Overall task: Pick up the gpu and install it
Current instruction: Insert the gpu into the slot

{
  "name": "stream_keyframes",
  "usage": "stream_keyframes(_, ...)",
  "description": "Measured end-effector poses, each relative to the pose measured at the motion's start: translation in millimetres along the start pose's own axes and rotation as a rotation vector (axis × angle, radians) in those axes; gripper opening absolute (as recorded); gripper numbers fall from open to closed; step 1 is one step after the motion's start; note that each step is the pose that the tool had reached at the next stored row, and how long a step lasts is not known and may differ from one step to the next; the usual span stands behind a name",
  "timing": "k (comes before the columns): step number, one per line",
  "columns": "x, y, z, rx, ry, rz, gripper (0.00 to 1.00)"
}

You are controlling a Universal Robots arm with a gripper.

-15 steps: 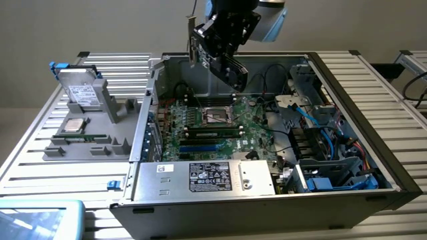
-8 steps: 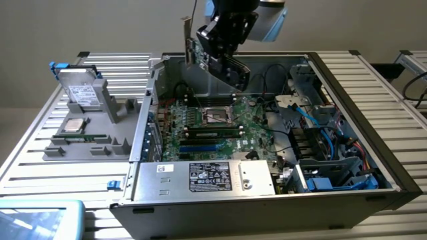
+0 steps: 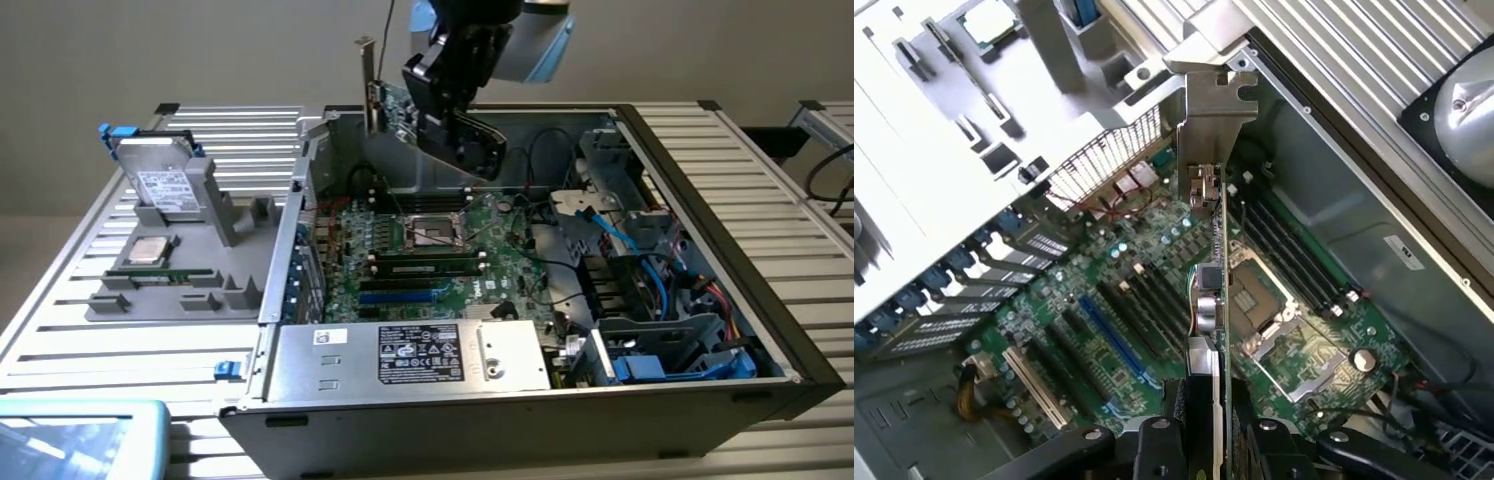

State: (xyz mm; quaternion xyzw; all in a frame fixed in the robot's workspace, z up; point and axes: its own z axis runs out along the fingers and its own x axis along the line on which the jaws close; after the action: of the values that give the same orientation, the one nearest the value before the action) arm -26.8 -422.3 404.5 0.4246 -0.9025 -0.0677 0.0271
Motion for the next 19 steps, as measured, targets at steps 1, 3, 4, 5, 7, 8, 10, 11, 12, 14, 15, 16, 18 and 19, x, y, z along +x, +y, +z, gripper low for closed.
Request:
stream_keyframes(1, 0.0, 0.0, 0.0, -0.0001, 0.0026, -0.018, 0.29)
stream_keyframes(3, 0.0, 0.0, 0.0, -0.0005, 0.0078, -0.053, 0.29)
stream_keyframes(4, 0.0, 0.0, 0.0, -0.0006, 0.0105, -0.072, 0.29)
stream_keyframes(5, 0.0, 0.0, 0.1, -0.0008, 0.013, -0.089, 0.29)
stream_keyframes(7, 0.0, 0.0, 0.1, -0.0011, 0.0185, -0.127, 0.29)
stream_keyframes(8, 0.0, 0.0, 0.1, -0.0013, 0.0212, -0.144, 0.29)
stream_keyframes(10, 0.0, -0.1, 0.1, -0.0015, 0.0265, -0.181, 0.29)
stream_keyframes(11, 0.0, 0.0, 0.1, -0.0017, 0.0292, -0.198, 0.29)
stream_keyframes(12, 0.0, -0.1, 0.2, -0.0018, 0.0317, -0.216, 0.29)
stream_keyframes(14, 0.0, -0.1, 0.3, -0.0022, 0.037, -0.253, 0.29)
stream_keyframes(15, 0.0, -0.1, 0.2, -0.0023, 0.0397, -0.271, 0.29)
stream_keyframes(16, 0.0, -0.1, 0.3, -0.0025, 0.0423, -0.288, 0.29)
stream_keyframes(18, 0.0, -0.1, 0.4, -0.0028, 0.0475, -0.324, 0.29)
stream_keyframes(19, 0.0, -0.1, 0.5, -0.0029, 0.0501, -0.342, 0.29)
